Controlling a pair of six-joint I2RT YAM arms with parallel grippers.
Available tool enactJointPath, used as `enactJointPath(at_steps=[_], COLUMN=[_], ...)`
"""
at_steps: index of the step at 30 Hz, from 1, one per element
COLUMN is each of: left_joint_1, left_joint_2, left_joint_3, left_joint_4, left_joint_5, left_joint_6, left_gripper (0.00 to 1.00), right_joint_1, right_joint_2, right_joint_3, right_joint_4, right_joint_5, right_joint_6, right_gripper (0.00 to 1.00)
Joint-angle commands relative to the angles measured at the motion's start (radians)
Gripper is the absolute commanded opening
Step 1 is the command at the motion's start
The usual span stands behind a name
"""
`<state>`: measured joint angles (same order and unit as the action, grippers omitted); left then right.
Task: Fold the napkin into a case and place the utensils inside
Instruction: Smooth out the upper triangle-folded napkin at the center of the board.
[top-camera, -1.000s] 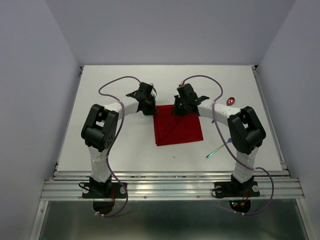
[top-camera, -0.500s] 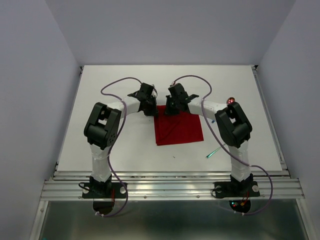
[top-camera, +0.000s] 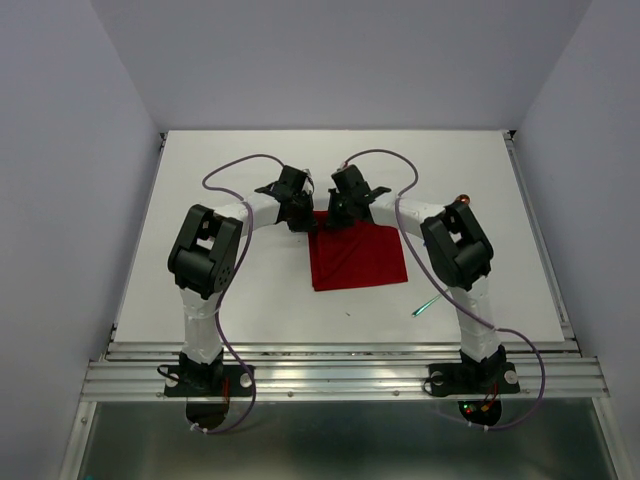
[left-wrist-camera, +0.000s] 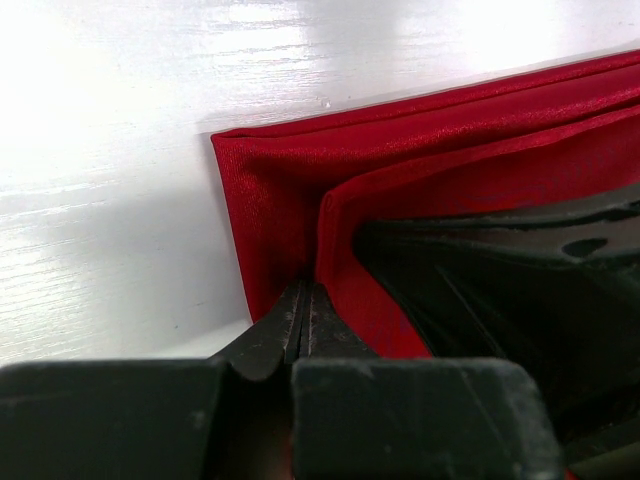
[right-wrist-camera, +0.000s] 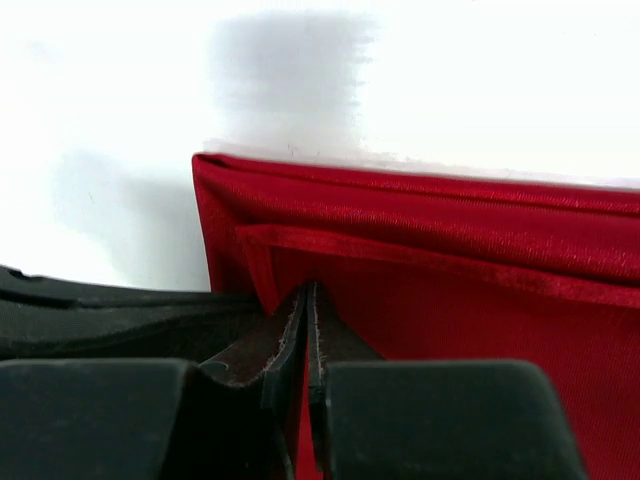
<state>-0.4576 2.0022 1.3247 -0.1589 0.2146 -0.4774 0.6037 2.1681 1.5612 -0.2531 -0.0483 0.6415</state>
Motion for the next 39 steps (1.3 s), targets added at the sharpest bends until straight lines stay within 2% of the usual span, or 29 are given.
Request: enactJointPath(at_steps=[1, 8, 11, 16, 23, 30, 39], left_joint_1=[0.005, 0.005, 0.005, 0.005, 0.004, -0.003, -0.003], left_joint_2=[0.010, -0.011, -0.031, -0.097, -0.157, -0.092, 0.013], left_joint_3=[0.005, 0.005, 0.013, 0.002, -0.028, -0.015, 0.025], left_joint_4=[-0.011, -0.016, -0.025, -0.036, -0.001, 0.024, 0.015], left_joint_5=[0.006, 0.008, 0.003, -0.003, 0.048, 0.091, 0.088], left_joint_6=[0.029, 0.033, 0.034, 0.033, 0.010, 0.017, 0.039], left_gripper=[0.00, 0.00, 0.00, 0.00, 0.00, 0.00, 0.00], right_joint_1=[0.008, 0.008, 0.008, 0.008, 0.008, 0.063, 0.136], right_joint_2=[0.025, 0.022, -0.028, -0.215, -0.378, -0.444, -0.435], right_joint_3=[0.051, 0.060, 0.043, -0.119, -0.372, -0.512, -0.524], right_joint_4=[0.012, 0.009, 0.012, 0.083, 0.153, 0.212, 0.218], right_joint_5=[0.044, 0.042, 0.007, -0.001, -0.044, -0.101, -0.116], right_joint_6=[0.009, 0.009, -0.002, 0.004, 0.081, 0.147, 0.155], right_gripper=[0.09, 0.09, 0.09, 0.10, 0.10, 0.10, 0.09])
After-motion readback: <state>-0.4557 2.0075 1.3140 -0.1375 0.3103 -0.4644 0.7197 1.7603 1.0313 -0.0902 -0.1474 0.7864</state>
